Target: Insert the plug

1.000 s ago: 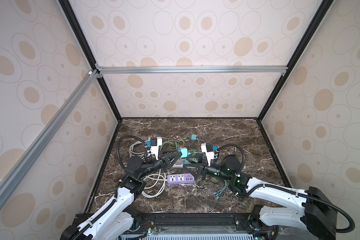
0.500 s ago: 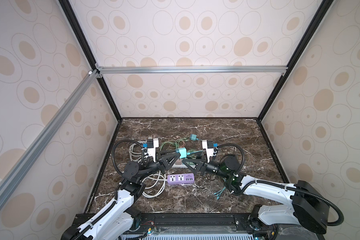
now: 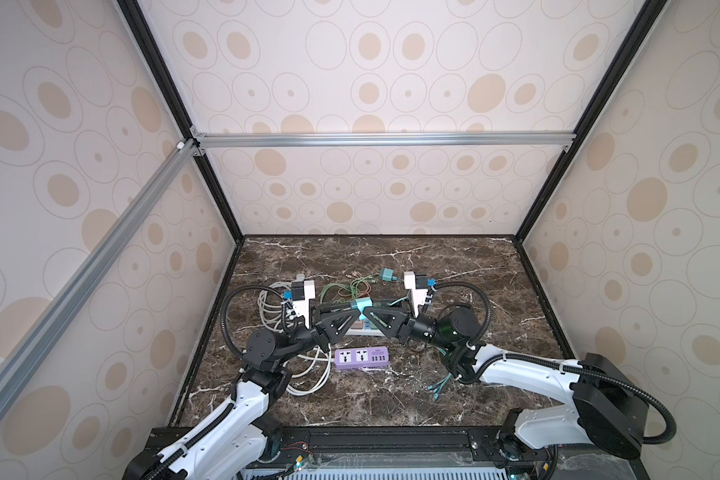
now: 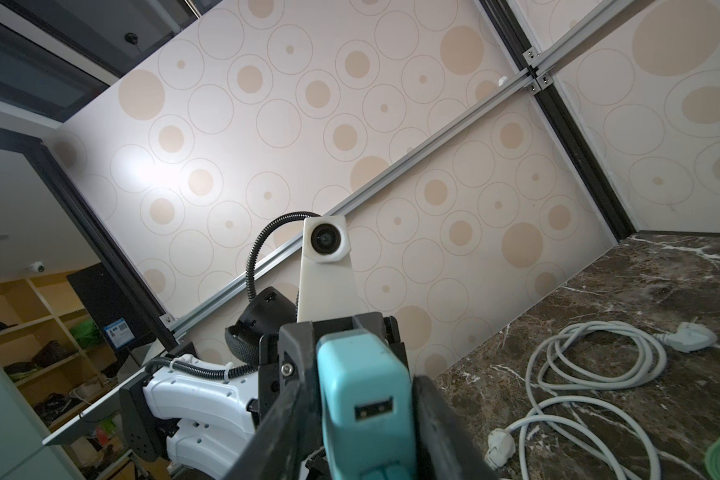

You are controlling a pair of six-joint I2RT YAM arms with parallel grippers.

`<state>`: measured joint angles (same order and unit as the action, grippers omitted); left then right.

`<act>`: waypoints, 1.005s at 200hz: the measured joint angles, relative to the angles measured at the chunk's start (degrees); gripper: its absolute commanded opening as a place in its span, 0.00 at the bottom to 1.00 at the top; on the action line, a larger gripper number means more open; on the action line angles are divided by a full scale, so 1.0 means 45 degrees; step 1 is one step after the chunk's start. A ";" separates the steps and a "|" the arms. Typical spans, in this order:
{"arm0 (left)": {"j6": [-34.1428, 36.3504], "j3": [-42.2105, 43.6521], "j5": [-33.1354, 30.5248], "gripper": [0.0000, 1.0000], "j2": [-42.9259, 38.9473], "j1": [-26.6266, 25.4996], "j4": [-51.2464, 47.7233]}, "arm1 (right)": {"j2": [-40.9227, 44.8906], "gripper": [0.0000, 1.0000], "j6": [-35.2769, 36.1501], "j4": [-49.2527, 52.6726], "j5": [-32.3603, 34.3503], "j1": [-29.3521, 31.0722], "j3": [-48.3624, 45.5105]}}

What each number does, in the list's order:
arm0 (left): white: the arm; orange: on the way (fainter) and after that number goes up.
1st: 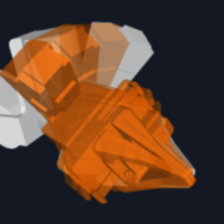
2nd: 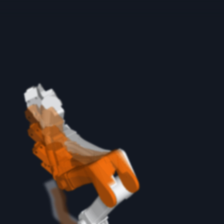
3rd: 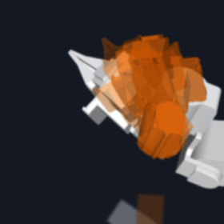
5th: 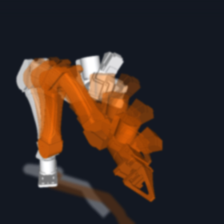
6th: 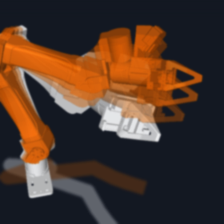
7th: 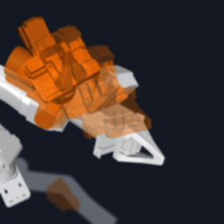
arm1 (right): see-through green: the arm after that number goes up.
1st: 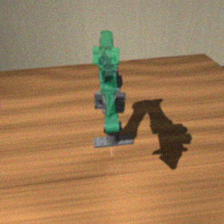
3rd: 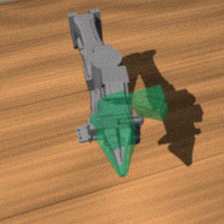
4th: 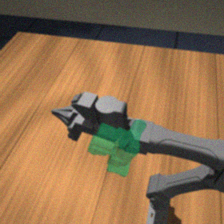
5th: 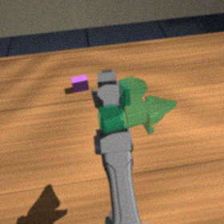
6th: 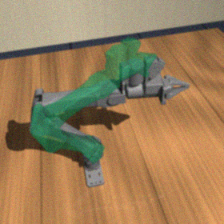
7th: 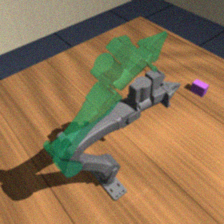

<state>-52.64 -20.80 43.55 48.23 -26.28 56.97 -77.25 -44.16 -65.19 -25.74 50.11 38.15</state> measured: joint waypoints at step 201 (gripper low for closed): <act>0.2856 -0.0675 -0.2142 0.69 -0.2317 -0.0044 -0.6207 | 0.2395 0.00 0.3308 0.8786 0.0758 -0.0126 0.2739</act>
<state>-39.79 -23.83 33.91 37.80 -26.48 29.04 -66.48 -29.28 -25.65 -22.33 49.54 50.48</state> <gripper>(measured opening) 0.680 0.277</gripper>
